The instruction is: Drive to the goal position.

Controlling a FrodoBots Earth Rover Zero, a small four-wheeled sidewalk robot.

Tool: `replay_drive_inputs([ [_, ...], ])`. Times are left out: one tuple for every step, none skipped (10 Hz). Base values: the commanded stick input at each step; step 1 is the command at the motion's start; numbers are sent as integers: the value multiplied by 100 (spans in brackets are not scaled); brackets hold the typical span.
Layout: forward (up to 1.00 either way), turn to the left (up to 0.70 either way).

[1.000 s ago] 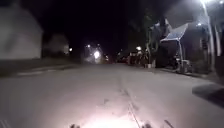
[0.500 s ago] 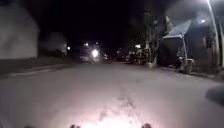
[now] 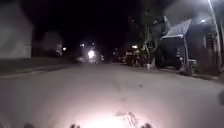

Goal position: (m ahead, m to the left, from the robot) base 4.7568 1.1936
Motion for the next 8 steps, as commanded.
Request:
replay_drive_inputs([
  [85, 0],
  [85, 0],
  [85, 0],
  [85, 0],
  [85, 0],
  [85, 0],
  [85, 0],
  [85, 0],
])
